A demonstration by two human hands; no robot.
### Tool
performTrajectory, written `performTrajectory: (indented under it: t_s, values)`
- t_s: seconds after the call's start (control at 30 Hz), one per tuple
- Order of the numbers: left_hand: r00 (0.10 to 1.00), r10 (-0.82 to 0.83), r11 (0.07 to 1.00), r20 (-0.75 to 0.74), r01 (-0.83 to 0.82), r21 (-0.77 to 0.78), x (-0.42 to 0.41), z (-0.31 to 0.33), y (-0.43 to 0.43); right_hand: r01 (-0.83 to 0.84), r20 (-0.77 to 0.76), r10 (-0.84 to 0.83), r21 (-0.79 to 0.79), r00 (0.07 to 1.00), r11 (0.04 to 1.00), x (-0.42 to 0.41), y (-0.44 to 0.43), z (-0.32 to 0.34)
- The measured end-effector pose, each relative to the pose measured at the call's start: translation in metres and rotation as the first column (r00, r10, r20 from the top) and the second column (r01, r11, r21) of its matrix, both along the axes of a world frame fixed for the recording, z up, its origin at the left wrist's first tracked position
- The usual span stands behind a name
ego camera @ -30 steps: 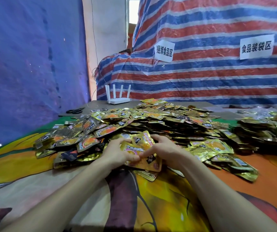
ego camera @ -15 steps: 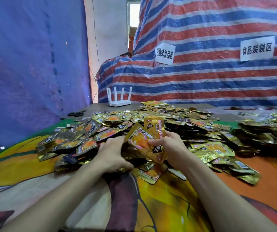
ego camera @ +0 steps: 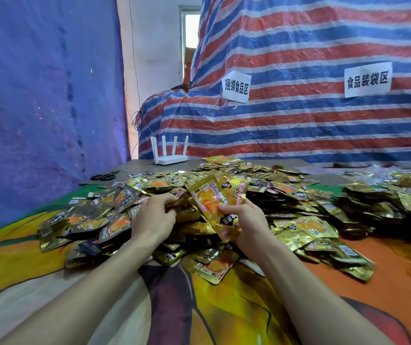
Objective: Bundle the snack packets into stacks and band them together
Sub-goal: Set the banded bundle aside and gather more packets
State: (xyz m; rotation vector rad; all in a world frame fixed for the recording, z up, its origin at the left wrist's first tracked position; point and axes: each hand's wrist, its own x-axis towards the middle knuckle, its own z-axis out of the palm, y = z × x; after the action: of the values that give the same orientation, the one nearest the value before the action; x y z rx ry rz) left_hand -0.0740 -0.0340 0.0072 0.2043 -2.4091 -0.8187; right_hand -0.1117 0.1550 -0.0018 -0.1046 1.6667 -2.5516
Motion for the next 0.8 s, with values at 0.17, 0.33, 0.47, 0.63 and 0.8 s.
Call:
performTrajectory:
  t_s: [0.17,0.33,0.47,0.63,0.8]
  values:
    - [0.971,-0.130,0.948,-0.201,0.181,0.262,0.000,0.009,0.005,0.069,0.008,-0.068,-0.100,0.998,0.993,0.000,0.002,0.002]
    - [0.928,-0.068,0.839,-0.365,0.251,0.482,-0.004,0.023,0.019,0.090,-0.021,-0.093,-0.121,0.995,0.989,0.001,0.001,0.002]
    - [0.918,-0.006,0.801,-0.396,0.241,0.547,-0.011,0.011,0.036,-0.010,-0.011,0.008,-0.158,1.000,0.987,0.003,0.000,0.004]
    - [0.948,-0.007,0.726,-0.319,0.224,0.650,-0.018,-0.015,0.053,-0.024,-0.055,0.021,-0.060,0.998,0.998,-0.001,-0.008,-0.003]
    - [0.945,-0.217,0.741,-0.243,0.322,0.590,-0.017,-0.023,0.057,0.041,-0.223,-0.013,0.121,0.975,0.992,0.000,-0.016,-0.012]
